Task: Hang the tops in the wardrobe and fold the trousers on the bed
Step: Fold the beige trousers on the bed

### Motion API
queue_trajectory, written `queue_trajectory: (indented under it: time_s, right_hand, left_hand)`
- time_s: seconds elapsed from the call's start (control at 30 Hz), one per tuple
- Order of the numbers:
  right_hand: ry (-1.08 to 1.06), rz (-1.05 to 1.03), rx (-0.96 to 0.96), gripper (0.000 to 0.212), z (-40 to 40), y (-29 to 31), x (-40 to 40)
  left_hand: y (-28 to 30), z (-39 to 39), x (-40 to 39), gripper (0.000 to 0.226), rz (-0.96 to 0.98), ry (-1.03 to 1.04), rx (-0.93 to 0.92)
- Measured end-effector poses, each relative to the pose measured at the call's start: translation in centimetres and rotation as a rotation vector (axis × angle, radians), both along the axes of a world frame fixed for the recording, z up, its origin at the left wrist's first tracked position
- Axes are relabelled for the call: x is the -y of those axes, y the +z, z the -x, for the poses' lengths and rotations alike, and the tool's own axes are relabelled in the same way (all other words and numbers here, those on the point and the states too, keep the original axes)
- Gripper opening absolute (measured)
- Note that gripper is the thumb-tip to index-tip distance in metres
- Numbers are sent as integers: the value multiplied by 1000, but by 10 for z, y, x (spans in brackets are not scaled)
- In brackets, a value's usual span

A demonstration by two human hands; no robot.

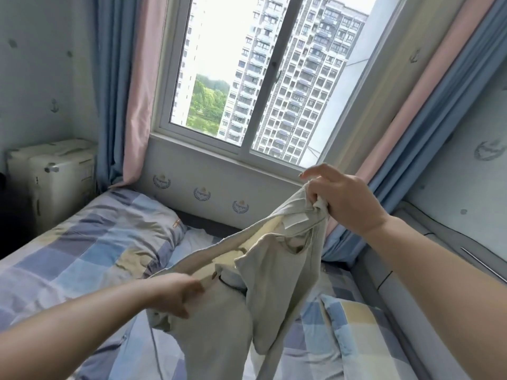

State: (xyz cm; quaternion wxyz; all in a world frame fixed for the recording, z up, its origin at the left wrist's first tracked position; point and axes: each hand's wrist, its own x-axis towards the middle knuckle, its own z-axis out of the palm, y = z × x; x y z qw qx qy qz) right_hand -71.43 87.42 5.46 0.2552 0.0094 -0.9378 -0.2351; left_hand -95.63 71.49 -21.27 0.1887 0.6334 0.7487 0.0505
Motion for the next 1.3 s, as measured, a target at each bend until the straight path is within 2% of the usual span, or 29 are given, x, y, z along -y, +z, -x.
queue_trajectory:
  time_s: [0.1,0.23,0.33,0.47,0.63,0.77,0.83,0.93,1.0,1.1,1.13,1.23,1.3]
  right_hand:
    - [-13,17,-11,21,3,0,-2]
    - [24,3,-16,23,-1,2,-5]
    - [43,17,-30,25,-6,7,-9]
    - [57,28,3,27,-6,13,-10]
    - [63,31,42,29,-25,22,-12]
    - [48,28,52,23,-46,30,-18]
    - [45,34,56,21,-56,31,-22]
    - [30,53,78,20,-72,31,-32]
    - [1,96,98,21,-81,28,-42]
    - [-38,169,138,23,-100,28,-60]
    - [-43,200,152,24,-106,26,-66]
    - [-102,249,158,25,-120,14,-85]
    - [-153,325,149,24,-122,3,-94]
  left_hand:
    - [-18,9,10,88,144,56,-43]
    - [-37,24,23,108,173,226,-118]
    - [-38,33,24,95,58,313,-104]
    - [-36,18,7,64,-58,235,-11]
    - [-50,-18,-28,94,-55,257,137]
    - [-53,-29,-48,103,-79,307,174]
    - [-54,-33,-58,91,-56,336,169]
    - [-65,-38,-72,58,-2,338,95]
    - [-74,-40,-75,50,14,343,151]
    - [-78,-44,-80,28,-93,368,439]
    - [-74,-44,-78,21,-136,391,484]
    - [-59,-37,-73,12,-309,541,450]
    - [-46,-28,-66,8,-353,599,461]
